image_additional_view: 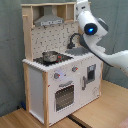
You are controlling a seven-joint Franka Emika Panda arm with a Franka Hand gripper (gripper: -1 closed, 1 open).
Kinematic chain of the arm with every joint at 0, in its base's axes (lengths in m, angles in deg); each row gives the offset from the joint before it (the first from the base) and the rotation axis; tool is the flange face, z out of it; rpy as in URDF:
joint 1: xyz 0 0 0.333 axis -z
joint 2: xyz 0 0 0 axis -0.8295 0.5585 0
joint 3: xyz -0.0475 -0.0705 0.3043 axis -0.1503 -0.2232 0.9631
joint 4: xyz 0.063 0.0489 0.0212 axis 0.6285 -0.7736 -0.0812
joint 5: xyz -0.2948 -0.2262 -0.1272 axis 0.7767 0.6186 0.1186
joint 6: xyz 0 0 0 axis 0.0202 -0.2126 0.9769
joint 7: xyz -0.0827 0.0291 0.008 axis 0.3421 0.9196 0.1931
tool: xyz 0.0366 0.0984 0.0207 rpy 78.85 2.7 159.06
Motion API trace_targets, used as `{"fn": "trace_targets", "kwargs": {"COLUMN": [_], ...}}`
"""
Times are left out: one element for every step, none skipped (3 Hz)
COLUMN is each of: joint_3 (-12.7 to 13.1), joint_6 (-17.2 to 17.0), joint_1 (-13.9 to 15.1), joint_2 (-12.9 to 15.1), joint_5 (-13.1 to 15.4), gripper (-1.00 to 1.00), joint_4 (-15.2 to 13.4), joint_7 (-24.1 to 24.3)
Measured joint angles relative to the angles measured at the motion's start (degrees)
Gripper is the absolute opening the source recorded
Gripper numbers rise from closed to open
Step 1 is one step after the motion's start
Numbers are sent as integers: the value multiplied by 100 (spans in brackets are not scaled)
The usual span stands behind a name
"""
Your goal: Play with the kitchen
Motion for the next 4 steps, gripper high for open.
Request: {"fn": "trace_targets", "kwargs": {"joint_3": [154,260,323,365], "joint_6": [-511,-927,-1348,-1669], "joint_1": [53,148,336,550], "joint_2": [4,23,67,161], "joint_5": [88,135,137,136], "gripper": [100,100,100,100], "joint_4": [232,436,701,979], "joint_7": [481,892,1310,1630]}}
